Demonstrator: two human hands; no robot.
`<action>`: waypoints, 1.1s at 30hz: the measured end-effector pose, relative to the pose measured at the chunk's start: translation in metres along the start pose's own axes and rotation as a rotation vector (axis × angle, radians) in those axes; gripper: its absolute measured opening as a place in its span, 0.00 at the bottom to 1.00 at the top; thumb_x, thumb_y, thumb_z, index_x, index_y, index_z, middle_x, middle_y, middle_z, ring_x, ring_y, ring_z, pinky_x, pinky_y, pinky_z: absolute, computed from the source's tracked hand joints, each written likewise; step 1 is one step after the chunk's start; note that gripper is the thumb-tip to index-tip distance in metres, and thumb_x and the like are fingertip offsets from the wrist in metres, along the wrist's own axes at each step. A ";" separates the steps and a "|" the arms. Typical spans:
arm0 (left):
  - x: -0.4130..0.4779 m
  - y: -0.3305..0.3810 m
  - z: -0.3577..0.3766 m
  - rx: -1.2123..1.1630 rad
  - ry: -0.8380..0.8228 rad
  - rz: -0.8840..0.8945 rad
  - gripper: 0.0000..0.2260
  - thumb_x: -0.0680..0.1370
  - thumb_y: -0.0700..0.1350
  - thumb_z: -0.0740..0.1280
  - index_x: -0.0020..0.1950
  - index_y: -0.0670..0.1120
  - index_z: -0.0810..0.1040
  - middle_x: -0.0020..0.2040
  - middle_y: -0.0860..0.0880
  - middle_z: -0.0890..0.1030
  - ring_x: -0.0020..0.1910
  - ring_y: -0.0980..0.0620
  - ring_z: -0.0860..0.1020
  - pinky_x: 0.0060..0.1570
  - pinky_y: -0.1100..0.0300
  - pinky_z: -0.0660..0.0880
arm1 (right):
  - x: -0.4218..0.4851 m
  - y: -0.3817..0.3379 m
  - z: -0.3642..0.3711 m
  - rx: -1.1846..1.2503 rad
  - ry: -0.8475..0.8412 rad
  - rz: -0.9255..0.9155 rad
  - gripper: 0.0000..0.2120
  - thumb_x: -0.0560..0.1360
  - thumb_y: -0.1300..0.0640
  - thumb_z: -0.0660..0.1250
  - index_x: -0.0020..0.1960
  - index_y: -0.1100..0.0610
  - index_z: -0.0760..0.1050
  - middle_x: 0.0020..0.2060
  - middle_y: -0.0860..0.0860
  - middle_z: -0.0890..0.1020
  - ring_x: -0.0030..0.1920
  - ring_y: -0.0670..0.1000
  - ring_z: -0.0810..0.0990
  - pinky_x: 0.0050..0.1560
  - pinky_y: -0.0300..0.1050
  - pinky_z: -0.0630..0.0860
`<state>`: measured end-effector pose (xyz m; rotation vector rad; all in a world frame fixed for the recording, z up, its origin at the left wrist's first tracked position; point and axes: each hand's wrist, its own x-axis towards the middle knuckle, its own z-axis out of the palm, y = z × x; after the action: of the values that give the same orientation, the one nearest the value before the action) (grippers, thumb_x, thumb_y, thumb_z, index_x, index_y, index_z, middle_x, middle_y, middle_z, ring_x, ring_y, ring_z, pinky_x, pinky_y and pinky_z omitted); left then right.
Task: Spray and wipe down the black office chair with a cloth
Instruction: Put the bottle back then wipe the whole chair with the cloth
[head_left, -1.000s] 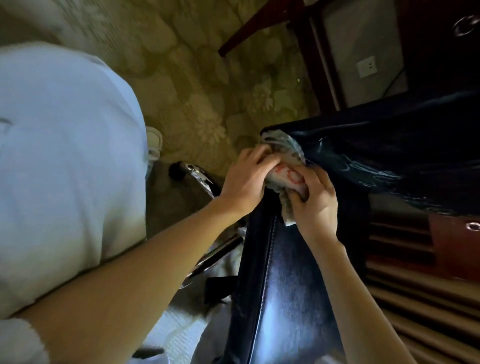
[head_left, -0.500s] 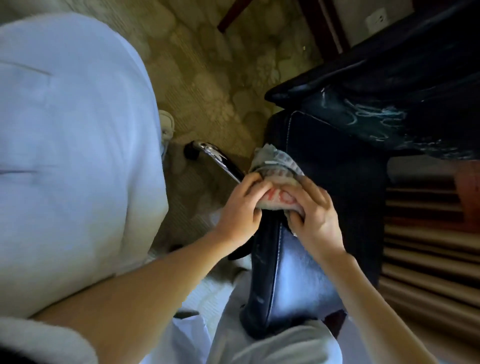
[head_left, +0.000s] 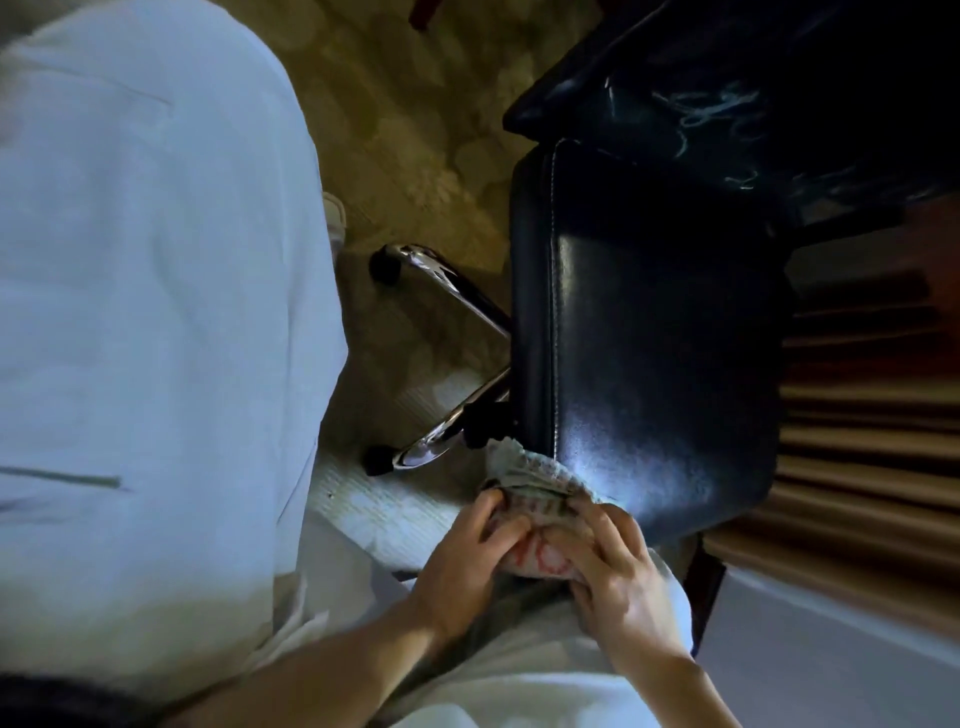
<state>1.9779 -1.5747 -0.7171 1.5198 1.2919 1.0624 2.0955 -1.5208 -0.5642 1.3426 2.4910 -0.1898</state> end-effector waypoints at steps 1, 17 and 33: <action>0.003 -0.003 -0.002 -0.001 -0.014 0.008 0.10 0.76 0.51 0.63 0.58 0.57 0.73 0.58 0.50 0.76 0.57 0.48 0.76 0.55 0.47 0.74 | 0.004 0.003 0.002 0.002 0.023 -0.015 0.16 0.64 0.55 0.70 0.51 0.46 0.78 0.60 0.50 0.72 0.53 0.56 0.74 0.36 0.45 0.80; 0.270 -0.050 -0.137 0.119 0.273 0.093 0.21 0.69 0.27 0.66 0.60 0.40 0.76 0.61 0.37 0.72 0.57 0.39 0.75 0.56 0.52 0.76 | 0.273 0.060 -0.071 0.012 0.240 0.056 0.24 0.69 0.61 0.69 0.63 0.47 0.75 0.63 0.50 0.74 0.57 0.60 0.74 0.45 0.51 0.75; 0.098 -0.016 -0.057 0.200 0.105 -0.004 0.31 0.66 0.32 0.67 0.67 0.46 0.66 0.65 0.39 0.71 0.52 0.39 0.77 0.51 0.48 0.78 | 0.114 0.023 -0.018 0.022 0.215 0.049 0.20 0.68 0.54 0.57 0.56 0.48 0.79 0.61 0.51 0.77 0.52 0.60 0.75 0.41 0.52 0.79</action>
<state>1.9288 -1.4711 -0.7091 1.6252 1.5107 1.0475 2.0520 -1.4129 -0.5836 1.5028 2.6334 -0.0639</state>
